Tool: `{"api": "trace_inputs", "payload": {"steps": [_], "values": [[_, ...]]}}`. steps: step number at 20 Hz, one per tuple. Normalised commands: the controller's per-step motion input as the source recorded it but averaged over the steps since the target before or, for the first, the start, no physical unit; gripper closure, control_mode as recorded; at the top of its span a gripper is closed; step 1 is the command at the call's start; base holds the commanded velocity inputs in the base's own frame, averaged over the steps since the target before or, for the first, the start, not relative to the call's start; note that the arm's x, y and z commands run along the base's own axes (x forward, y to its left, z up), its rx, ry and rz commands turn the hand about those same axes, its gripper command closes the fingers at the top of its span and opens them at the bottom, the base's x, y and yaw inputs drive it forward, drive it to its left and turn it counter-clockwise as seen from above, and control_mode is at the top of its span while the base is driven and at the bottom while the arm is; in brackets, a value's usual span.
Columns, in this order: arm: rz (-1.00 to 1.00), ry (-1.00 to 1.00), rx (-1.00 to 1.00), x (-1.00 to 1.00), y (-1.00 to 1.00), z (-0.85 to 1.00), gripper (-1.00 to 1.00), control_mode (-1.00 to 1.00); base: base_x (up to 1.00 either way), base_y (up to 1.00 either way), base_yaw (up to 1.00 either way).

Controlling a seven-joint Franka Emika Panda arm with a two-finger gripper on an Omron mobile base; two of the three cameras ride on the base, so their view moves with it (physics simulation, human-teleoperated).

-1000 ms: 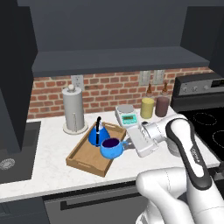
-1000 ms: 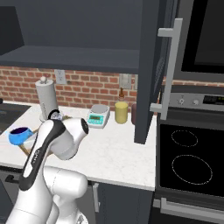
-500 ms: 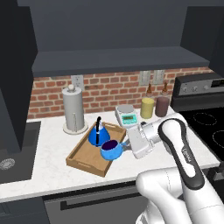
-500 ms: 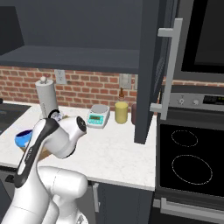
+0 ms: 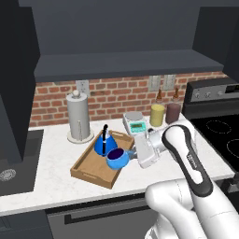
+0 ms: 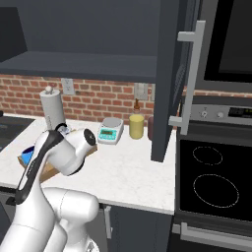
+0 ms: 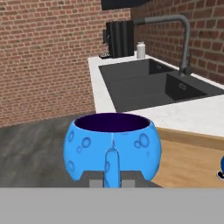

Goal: Pick the kettle from the counter and place it on the tray. Then pick the mug from the cabinet and place it on the tray. Then close the cabinet doors.

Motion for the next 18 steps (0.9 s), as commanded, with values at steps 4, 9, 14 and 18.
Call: {"api": "trace_inputs", "payload": {"steps": [4, 9, 14, 18], "values": [[0.0, -0.05, 0.0, 0.28, 0.1, -0.16, 1.0, -1.0, 0.0, 0.0, 0.0], [0.0, -0.03, 0.0, 0.19, 0.09, -0.2, 1.0, -1.0, 0.0, 0.0, 0.0], [0.0, 0.0, 0.0, 0.05, 0.02, -0.22, 1.0, -1.0, 0.0, 0.0, 0.0], [0.0, 0.0, 0.0, 0.01, 0.01, -0.25, 1.0, -1.0, 0.0, 0.0, 0.0]]}}
